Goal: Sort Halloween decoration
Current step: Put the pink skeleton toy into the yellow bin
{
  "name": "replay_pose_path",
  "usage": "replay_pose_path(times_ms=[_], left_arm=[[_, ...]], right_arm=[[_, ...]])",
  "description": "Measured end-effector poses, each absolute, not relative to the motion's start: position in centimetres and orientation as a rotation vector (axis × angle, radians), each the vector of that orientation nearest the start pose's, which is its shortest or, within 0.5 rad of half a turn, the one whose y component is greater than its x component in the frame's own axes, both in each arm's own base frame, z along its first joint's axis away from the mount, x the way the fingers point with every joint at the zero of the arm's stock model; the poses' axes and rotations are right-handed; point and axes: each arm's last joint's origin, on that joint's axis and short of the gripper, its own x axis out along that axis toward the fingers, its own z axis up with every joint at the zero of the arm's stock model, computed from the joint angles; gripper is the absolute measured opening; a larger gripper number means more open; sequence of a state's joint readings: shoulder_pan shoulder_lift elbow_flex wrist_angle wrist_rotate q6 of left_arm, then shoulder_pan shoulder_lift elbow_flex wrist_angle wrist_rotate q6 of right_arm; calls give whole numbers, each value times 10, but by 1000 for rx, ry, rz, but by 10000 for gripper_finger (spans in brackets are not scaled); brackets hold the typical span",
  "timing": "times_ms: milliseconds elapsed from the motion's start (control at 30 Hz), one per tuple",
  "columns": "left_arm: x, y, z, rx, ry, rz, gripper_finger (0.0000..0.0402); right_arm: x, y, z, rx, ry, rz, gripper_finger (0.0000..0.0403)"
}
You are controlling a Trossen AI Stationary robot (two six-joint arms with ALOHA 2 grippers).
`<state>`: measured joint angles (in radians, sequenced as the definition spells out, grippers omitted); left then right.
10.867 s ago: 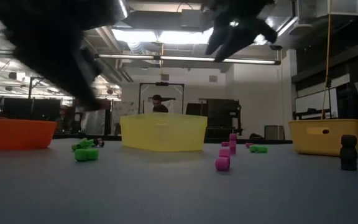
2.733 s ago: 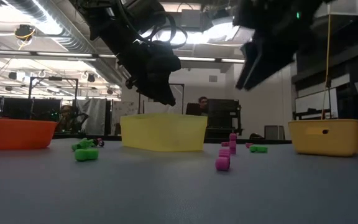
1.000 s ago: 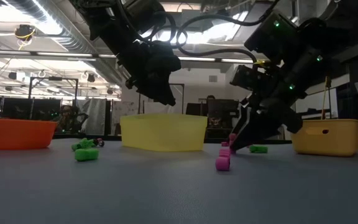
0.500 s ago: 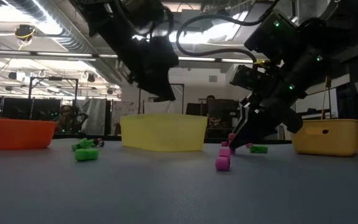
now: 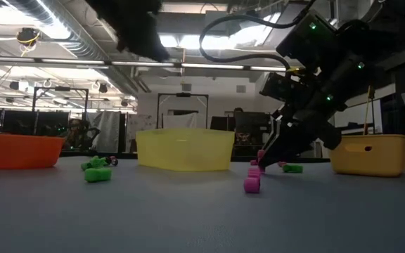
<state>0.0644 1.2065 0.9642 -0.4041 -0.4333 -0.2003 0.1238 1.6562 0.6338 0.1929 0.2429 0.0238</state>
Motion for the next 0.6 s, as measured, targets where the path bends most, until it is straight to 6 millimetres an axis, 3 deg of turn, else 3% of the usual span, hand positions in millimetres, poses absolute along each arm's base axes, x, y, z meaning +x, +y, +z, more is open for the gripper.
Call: replay_pose_path(times_ms=[300, 467, 600], left_arm=[[196, 5, 311, -75, 689, 469, 134], [172, -5, 315, -96, 706, 474, 134], [163, -13, 319, -97, 682, 446, 134]], right_arm=[[290, 29, 124, -133, 793, -139, 65], [305, 30, 140, -125, 736, -138, 65], [319, 32, 159, -138, 671, -128, 65]])
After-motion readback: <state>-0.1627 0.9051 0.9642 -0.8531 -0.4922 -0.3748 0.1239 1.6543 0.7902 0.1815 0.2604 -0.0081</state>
